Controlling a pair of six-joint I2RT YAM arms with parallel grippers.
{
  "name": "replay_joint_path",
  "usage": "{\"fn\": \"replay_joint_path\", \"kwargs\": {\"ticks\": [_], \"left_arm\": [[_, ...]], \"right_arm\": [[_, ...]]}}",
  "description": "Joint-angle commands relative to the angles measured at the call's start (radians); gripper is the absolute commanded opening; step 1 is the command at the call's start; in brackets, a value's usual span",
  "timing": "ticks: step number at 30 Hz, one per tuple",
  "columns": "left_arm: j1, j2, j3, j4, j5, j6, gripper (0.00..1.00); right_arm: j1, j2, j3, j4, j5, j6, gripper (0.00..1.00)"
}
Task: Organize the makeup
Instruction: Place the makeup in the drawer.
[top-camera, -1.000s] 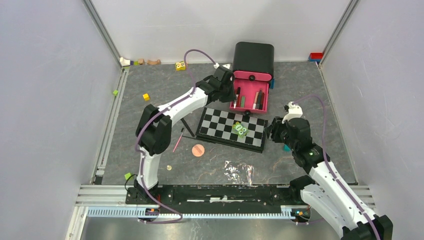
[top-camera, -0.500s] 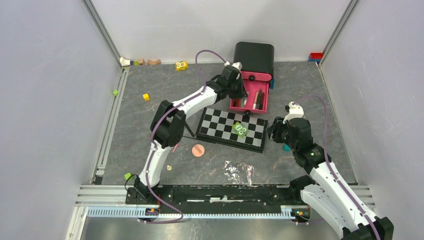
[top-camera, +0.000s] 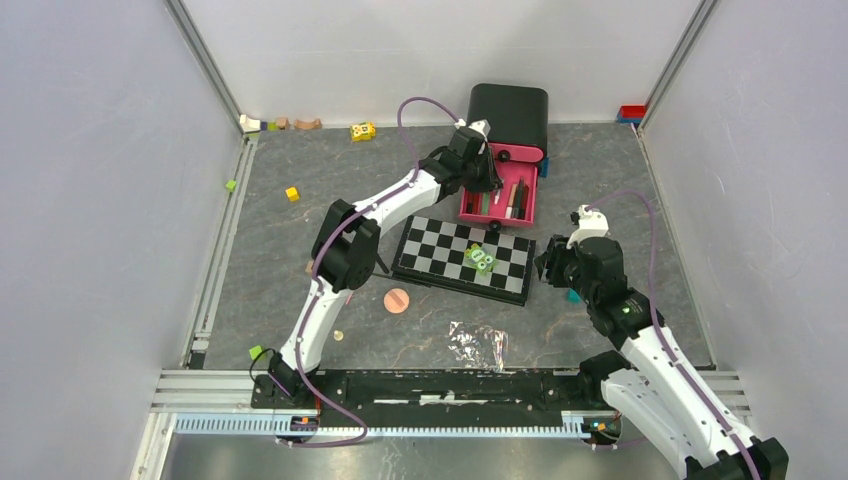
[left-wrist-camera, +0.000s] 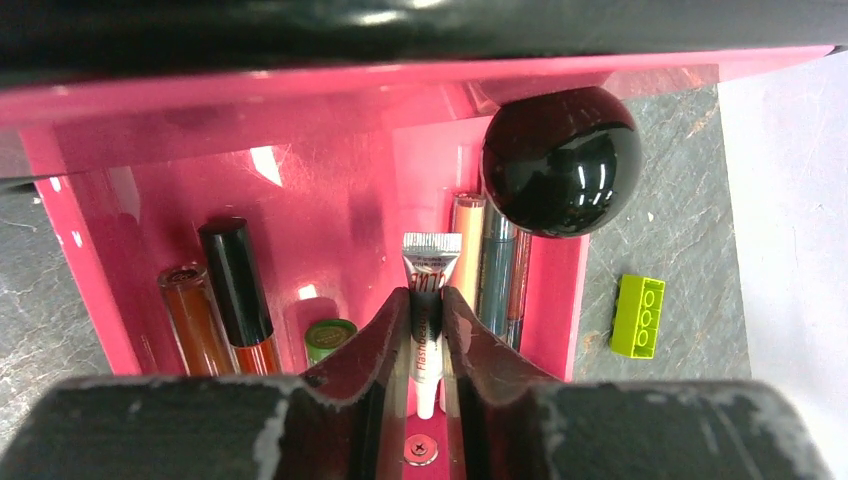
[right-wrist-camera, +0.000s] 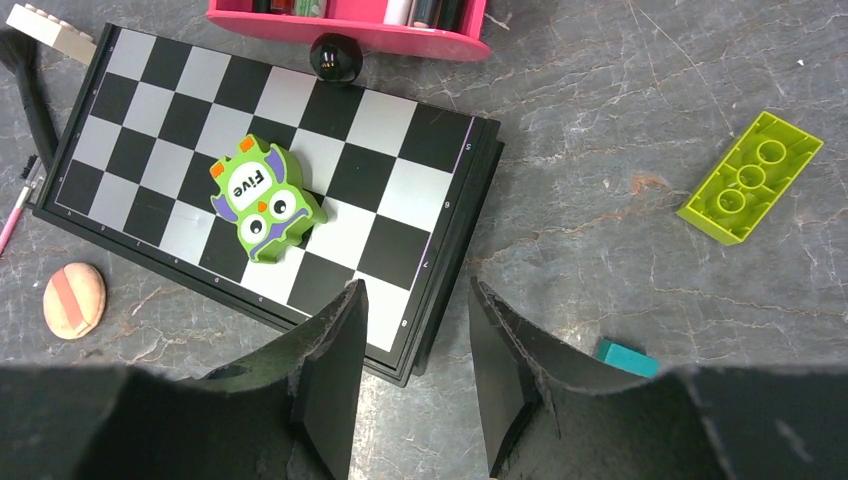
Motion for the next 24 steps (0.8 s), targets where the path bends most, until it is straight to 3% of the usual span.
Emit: {"fn": "replay_joint_path", "kwargs": {"ticks": [1,14,24], "left_arm": [[-0.005,0.011,0.044,0.005,0.008,0.020,0.25],[-0.009,-0.012,0.027,-0.029,0.008,0.043,0.30],[-0.029,-0.254,-0.061,-0.074,-0.053,0.115,0.31]], "right_arm": [[0.003,-0.012,0.037,0.013,0.015,-0.005,0.48],[0.003,-0.048,0.035,-0.005,0.017,0.011,0.48],[0.003,-0.056,0.031,-0.003,0.021,0.013,0.48]]}}
